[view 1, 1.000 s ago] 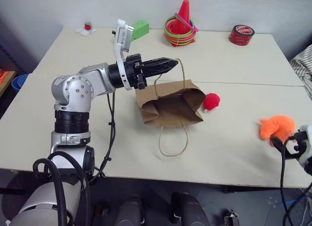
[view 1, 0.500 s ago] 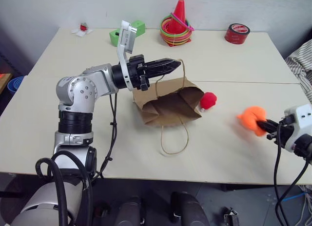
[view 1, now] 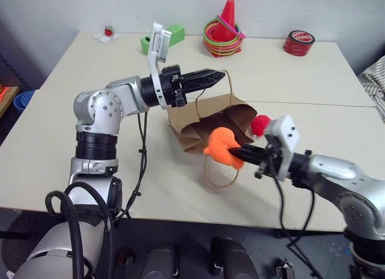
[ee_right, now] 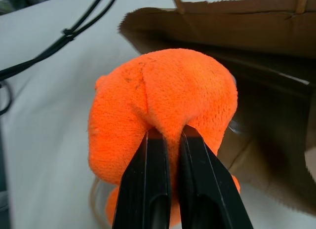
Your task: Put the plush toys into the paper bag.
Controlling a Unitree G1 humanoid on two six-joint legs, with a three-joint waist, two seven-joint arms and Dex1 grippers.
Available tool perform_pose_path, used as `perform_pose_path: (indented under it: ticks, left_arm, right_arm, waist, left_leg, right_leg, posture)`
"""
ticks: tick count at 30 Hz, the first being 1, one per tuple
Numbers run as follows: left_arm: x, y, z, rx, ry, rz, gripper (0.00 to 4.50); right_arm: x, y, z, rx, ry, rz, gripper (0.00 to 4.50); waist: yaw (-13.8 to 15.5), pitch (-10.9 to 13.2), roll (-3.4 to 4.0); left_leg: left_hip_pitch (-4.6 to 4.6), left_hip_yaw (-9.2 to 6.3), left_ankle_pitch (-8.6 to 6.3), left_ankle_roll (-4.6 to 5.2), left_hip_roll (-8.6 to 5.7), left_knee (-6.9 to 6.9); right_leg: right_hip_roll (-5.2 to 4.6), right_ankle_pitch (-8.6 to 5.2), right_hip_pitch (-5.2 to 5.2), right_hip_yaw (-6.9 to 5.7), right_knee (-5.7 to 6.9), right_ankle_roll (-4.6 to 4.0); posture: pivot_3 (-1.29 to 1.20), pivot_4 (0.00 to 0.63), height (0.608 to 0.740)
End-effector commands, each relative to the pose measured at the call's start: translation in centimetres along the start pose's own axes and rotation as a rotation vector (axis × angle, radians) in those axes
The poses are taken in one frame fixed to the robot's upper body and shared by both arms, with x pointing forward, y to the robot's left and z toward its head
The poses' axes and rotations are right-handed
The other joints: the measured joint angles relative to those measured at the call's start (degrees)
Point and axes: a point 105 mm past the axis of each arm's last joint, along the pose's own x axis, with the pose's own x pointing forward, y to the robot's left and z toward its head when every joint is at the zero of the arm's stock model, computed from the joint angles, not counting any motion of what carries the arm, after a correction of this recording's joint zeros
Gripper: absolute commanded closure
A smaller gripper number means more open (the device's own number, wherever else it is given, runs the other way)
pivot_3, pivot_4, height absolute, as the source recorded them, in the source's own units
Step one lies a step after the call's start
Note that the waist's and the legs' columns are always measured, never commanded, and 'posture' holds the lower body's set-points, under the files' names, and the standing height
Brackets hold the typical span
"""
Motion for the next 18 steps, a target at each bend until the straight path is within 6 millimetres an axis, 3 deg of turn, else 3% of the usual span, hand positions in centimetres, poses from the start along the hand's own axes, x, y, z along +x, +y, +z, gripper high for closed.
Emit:
perform_pose_path:
  ticks: [1, 5, 10, 14, 18]
  left_arm:
    - [0.6, -1.7, 0.8, 0.029, 0.003, -0.087, 4.5]
    - [0.3, -2.1, 0.7, 0.021, 0.021, -0.124, 4.5]
    - [0.5, -2.0, 0.6, 0.02, 0.014, -0.145, 4.5]
    - [0.5, -1.7, 0.4, 0.02, 0.014, -0.145, 4.5]
    - [0.3, -1.0, 0.1, 0.022, 0.013, -0.126, 4.5]
  right_arm:
    - [2.3, -1.9, 0.1, -0.088, 0.007, -0.124, 4.48]
    - [4.4, -2.5, 1.0, -0.084, -0.023, -0.183, 4.48]
    - [8.4, -1.5, -0.5, -0.122, 0.053, -0.194, 4.48]
    - [10.0, -1.7, -0.6, -0.138, 0.019, -0.247, 4.48]
    - [10.7, -1.1, 0.3, -0.125, -0.055, -0.2, 3.24]
  waist:
    - [-0.1, 0.0, 0.0]
    - [-0.3, 0.0, 0.0]
    - [-1.3, 0.0, 0.0]
    - [-1.5, 0.0, 0.01]
    - [-1.6, 0.0, 0.01]
  left_leg:
    - [-0.01, 0.02, 0.0, 0.0, 0.0, 0.0]
    - [-0.11, -0.01, 0.0, 0.0, 0.04, -0.02]
    - [-0.17, -0.02, 0.0, 0.0, 0.04, -0.02]
    - [-0.17, -0.02, 0.0, 0.0, 0.06, -0.01]
    - [-0.17, -0.02, 0.0, 0.0, 0.06, -0.01]
  right_leg:
    - [0.06, 0.0, -0.02, -0.01, 0.0, 0.0]
    - [0.16, 0.0, -0.11, -0.05, 0.01, 0.0]
    - [0.25, 0.0, -0.13, -0.06, -0.01, 0.0]
    - [0.29, 0.0, -0.13, -0.04, 0.03, 0.0]
    - [0.29, 0.0, -0.14, -0.02, 0.03, 0.0]
  posture:
    - [0.0, 0.15, 0.74]
    - [0.0, 0.15, 0.74]
    - [0.0, 0.15, 0.74]
    - [0.0, 0.15, 0.74]
    - [0.0, 0.15, 0.74]
